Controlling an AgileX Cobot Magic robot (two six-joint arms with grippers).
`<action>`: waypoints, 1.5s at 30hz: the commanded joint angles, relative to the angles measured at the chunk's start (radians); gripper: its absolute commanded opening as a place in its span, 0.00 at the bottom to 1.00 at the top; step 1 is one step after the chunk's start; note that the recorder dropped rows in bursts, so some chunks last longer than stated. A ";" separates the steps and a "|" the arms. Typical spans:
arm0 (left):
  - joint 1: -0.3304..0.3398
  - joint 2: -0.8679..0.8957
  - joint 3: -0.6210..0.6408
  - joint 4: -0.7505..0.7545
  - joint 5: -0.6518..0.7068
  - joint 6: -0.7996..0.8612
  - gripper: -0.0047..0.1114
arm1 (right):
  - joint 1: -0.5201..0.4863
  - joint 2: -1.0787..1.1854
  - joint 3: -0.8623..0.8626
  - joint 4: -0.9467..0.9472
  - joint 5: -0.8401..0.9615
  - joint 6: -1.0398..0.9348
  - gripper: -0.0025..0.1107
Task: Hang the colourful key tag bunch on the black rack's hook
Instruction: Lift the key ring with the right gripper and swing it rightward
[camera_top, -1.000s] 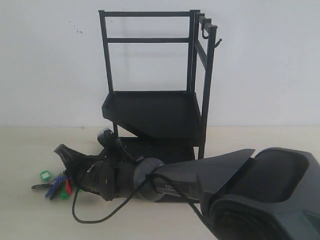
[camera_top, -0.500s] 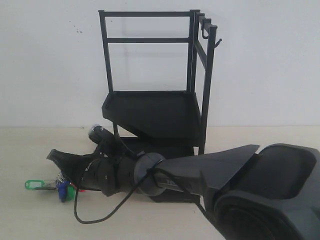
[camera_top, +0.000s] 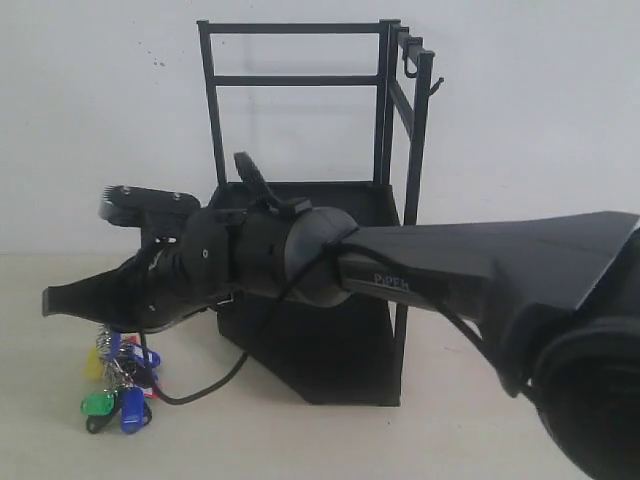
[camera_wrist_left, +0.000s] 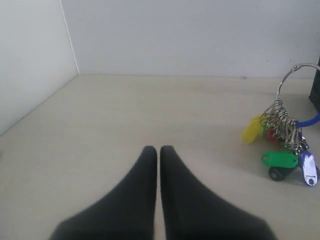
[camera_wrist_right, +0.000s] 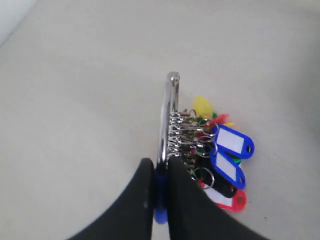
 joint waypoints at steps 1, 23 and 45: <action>-0.001 0.004 -0.002 0.000 -0.001 -0.006 0.08 | 0.036 -0.077 -0.002 -0.010 0.062 -0.112 0.02; -0.001 0.004 -0.002 0.000 -0.001 -0.006 0.08 | 0.139 -0.416 0.156 -0.246 0.373 -0.122 0.02; -0.001 0.004 -0.002 0.000 -0.001 -0.006 0.08 | 0.294 -1.047 0.685 -0.690 0.400 0.135 0.02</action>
